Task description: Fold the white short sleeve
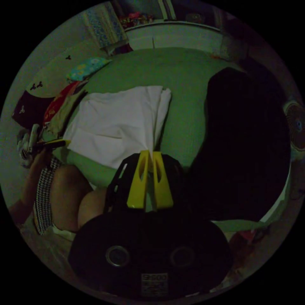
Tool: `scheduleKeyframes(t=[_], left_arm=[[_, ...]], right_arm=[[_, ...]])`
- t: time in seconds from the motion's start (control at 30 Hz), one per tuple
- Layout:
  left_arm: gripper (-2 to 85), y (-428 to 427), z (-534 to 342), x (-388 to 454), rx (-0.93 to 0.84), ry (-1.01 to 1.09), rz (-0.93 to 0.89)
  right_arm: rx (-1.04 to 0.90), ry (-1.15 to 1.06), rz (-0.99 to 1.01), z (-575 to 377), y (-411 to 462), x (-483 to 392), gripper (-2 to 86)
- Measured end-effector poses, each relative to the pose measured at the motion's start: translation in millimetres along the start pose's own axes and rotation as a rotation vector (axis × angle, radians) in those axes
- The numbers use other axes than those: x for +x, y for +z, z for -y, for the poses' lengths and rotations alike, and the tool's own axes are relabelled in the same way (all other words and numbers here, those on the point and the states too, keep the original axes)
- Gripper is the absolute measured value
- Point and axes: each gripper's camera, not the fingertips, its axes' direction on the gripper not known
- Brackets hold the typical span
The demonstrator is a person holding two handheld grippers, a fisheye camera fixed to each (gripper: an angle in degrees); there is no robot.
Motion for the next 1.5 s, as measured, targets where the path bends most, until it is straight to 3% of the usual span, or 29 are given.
scheduleKeyframes(t=[0.93, 1.13, 1.33, 1.5], left_arm=[[5.7, 63.7, -45.6, -5.7, 0.015, -0.021, 0.047], [7.7, 65.6, -62.6, -9.5, 0.012, -0.028, 0.194], [7.1, 37.2, -48.1, -2.8, 0.143, -0.042, 0.280], [7.3, 32.0, -2.3, 14.7, 0.220, 0.007, 0.227]], right_arm=[[0.048, 0.080, 0.056, -49.8, 10.1, -6.0, 0.1], [0.007, 0.013, -0.041, -52.1, 3.5, -8.9, 8.5], [0.169, -0.078, -0.020, -9.0, -34.6, -34.4, 8.7], [0.193, -0.295, 0.003, 57.3, -24.6, -84.2, 10.7]])
